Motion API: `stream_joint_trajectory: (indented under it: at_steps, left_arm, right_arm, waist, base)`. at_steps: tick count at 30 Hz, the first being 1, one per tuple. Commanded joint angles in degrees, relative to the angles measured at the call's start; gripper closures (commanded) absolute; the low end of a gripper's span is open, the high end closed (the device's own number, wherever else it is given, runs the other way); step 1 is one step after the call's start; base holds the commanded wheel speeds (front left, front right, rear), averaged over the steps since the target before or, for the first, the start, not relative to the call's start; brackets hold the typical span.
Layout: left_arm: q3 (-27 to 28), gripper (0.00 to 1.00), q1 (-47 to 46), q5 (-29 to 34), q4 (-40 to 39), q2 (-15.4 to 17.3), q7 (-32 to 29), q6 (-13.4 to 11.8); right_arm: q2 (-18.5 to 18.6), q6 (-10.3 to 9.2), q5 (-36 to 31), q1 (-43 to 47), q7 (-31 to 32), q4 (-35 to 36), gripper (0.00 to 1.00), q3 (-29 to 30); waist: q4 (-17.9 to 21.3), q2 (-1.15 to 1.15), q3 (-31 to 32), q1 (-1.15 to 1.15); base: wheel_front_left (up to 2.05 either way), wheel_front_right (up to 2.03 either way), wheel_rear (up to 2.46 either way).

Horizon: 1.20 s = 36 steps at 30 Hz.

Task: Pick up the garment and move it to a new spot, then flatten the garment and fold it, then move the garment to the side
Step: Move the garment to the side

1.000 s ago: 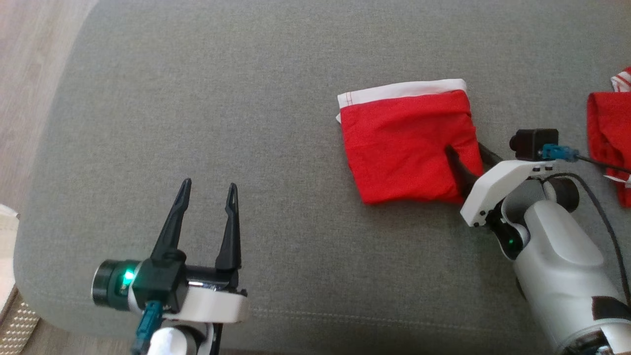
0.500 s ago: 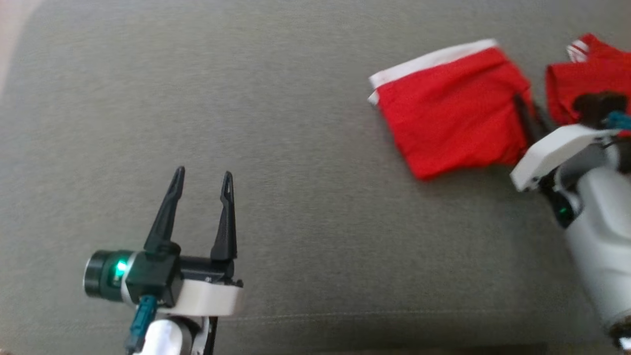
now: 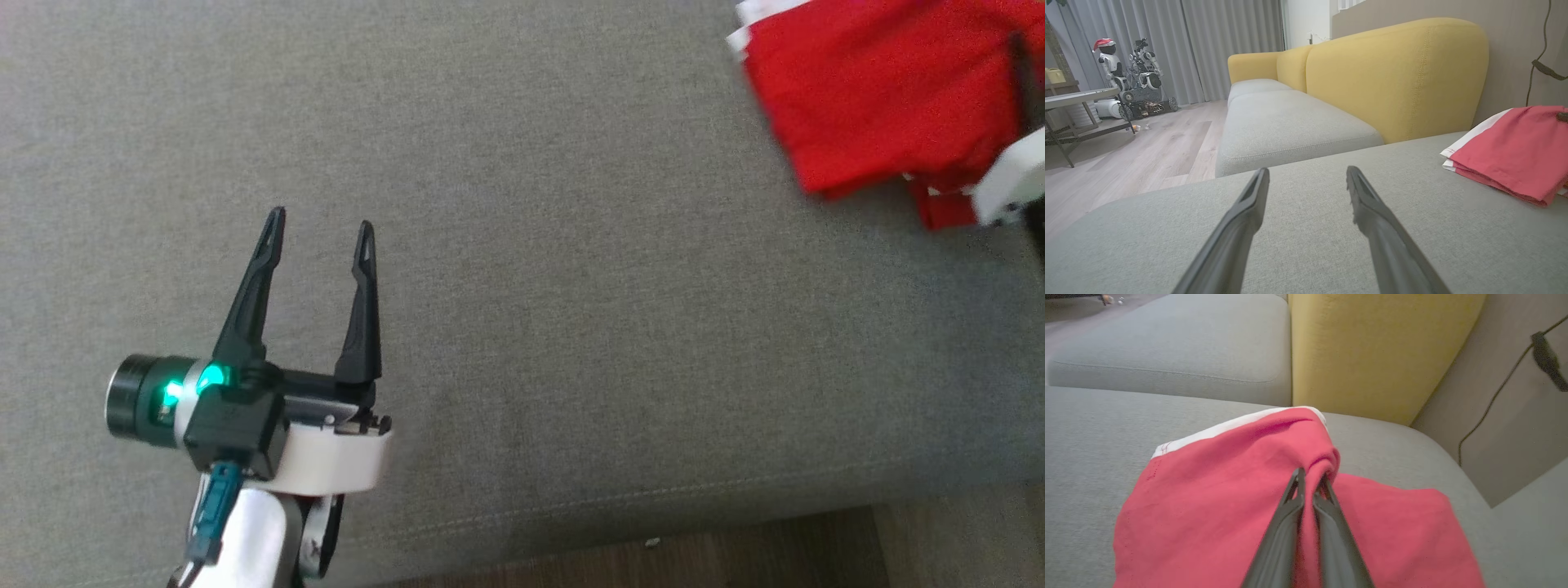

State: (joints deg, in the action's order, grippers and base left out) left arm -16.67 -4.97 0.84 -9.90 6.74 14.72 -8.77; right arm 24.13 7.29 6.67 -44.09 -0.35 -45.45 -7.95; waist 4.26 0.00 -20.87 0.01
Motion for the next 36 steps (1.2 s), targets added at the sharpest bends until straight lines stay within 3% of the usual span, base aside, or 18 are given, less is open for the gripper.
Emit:
stream_joint_trajectory:
  at_steps: [1,6,12,13,14,19,24,26,30,36]
  left_arm:
    - [1.19,0.0,-1.81,0.36,-2.54,0.66,0.28,-0.62]
    - [0.27,0.0,-2.57,0.28,-3.25,0.71,0.28,-1.13]
    - [-0.38,0.0,-2.94,-0.27,-3.22,0.81,0.28,-1.58]
    - [-0.43,0.0,-3.03,-0.36,-3.19,0.84,0.28,-1.62]
    - [-0.5,0.0,-3.22,-0.5,-3.15,0.88,0.28,-1.72]
    - [-0.7,0.0,-3.57,-0.78,-3.12,0.88,0.28,-1.96]
    - [-0.94,0.0,-3.27,-1.18,-2.3,0.71,0.28,-2.09]
    - [-0.6,0.0,-2.68,-1.72,-1.84,0.37,0.28,-2.49]
    - [0.54,0.0,-1.16,-3.72,-1.09,-0.66,0.28,-3.05]
    - [4.51,0.0,2.3,-9.21,1.43,-2.66,0.28,-2.04]
  right_arm:
    - [1.56,0.2,-2.67,0.52,0.86,4.08,1.0,1.84]
    - [2.12,0.2,-10.49,3.98,5.19,12.19,1.0,8.07]
    - [1.82,0.2,-15.32,9.35,10.54,22.78,1.0,13.47]
    - [1.82,0.2,-15.87,10.11,11.15,24.3,0.64,14.33]
    - [1.81,0.2,-17.5,11.36,11.81,27.21,0.0,16.39]
    - [0.19,0.2,-26.13,13.41,10.62,34.56,0.0,23.34]
    - [-8.45,0.2,-29.67,15.2,2.88,38.79,0.0,24.97]
    - [-12.41,0.2,-27.53,16.59,-1.39,37.63,0.0,22.8]
    - [-16.73,0.2,-21.81,19.1,-8.2,33.39,0.0,17.08]
    - [-19.84,0.2,-11.16,23.67,-14.47,26.23,0.0,7.67]
  waist:
    - [0.27,0.0,-0.76,-0.01]
    - [-0.3,0.0,-1.51,-0.01]
    - [-1.48,0.0,-2.19,-0.01]
    - [-1.67,0.0,-2.29,-0.01]
    - [-2.07,0.0,-2.46,-0.01]
    - [-2.96,0.0,-2.43,-0.01]
    - [-3.78,0.0,-0.29,-0.01]
    - [-4.12,0.0,1.39,-0.01]
    - [-4.74,0.0,4.28,-0.01]
    - [-6.82,0.0,10.31,-0.01]
  base:
    - [0.0,0.0,0.0]
    - [0.0,0.0,0.0]
    - [0.0,0.0,0.0]
    - [0.0,0.0,0.0]
    - [0.0,0.0,0.0]
    - [0.0,0.0,0.0]
    - [0.0,0.0,0.0]
    - [0.0,0.0,0.0]
    - [0.0,0.0,0.0]
    - [0.0,0.0,0.0]
